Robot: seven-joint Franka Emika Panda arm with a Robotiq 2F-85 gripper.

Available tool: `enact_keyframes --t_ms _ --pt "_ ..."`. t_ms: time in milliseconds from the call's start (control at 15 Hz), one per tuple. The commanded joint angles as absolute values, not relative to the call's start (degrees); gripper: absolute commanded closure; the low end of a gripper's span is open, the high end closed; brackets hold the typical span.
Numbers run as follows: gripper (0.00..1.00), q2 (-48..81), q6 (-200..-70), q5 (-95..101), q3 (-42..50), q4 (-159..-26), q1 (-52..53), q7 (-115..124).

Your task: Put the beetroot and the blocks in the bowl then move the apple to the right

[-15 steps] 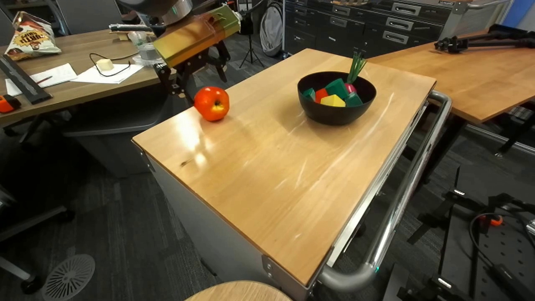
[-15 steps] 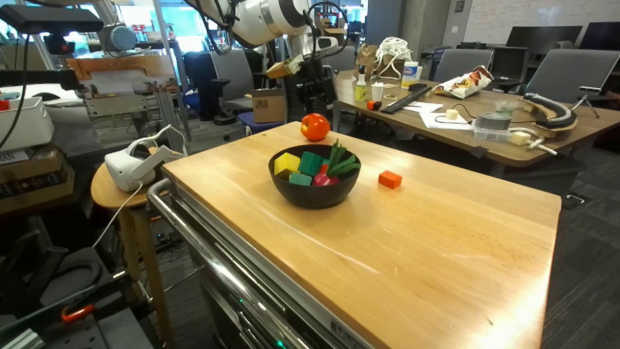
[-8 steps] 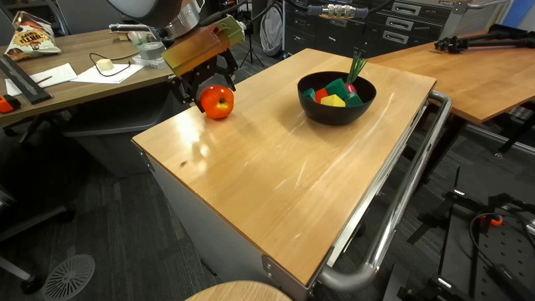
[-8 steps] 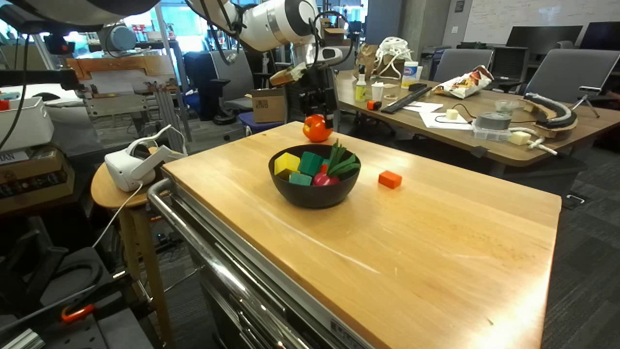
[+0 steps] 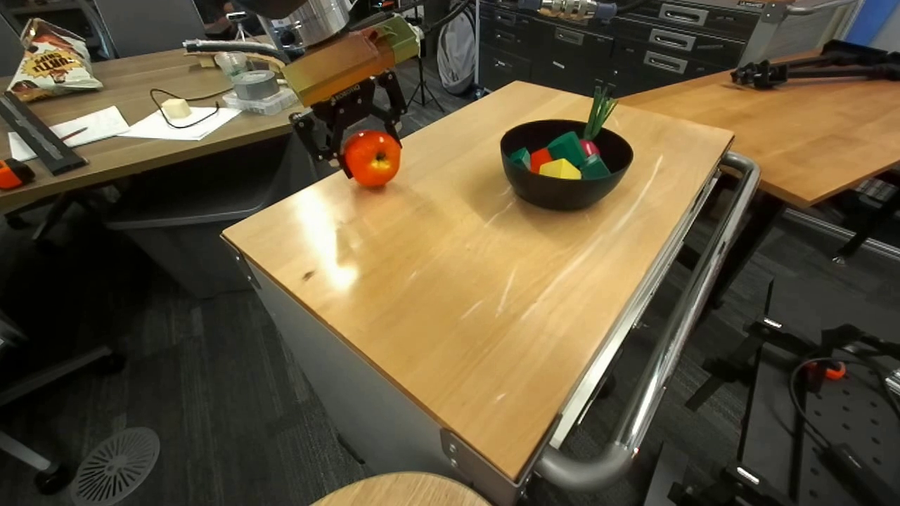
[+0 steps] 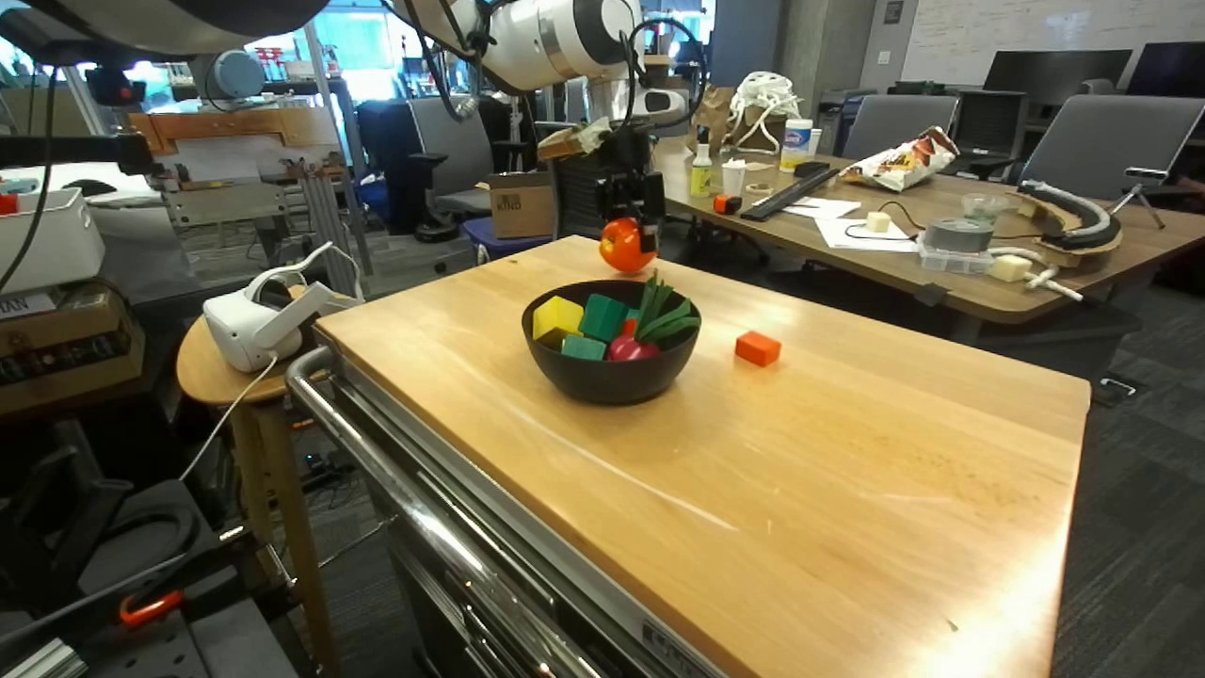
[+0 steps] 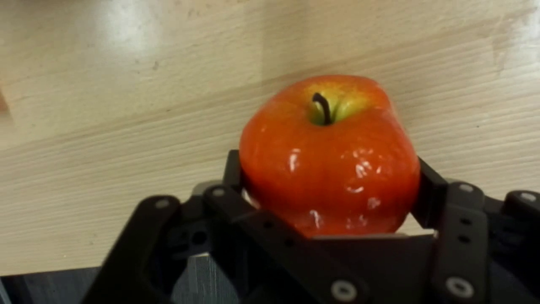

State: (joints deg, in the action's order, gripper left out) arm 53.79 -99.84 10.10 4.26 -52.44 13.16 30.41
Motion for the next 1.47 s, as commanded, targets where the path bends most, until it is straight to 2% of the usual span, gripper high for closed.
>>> enact_keyframes --t_ms 0,200,533,1000,1400 --pt "0.4 48.4 -101.5 16.8 6.4 -55.6 14.9 24.9" --pt "0.4 41.5 -104.0 24.6 8.3 -61.5 15.3 21.5" --pt "0.4 30.5 -116.5 36.6 12.6 -74.2 14.4 25.5" --pt "0.4 17.3 -123.1 24.6 9.9 -92.9 4.7 28.0" --pt "0.4 7.6 -128.4 21.8 12.9 -110.9 -0.7 36.7"
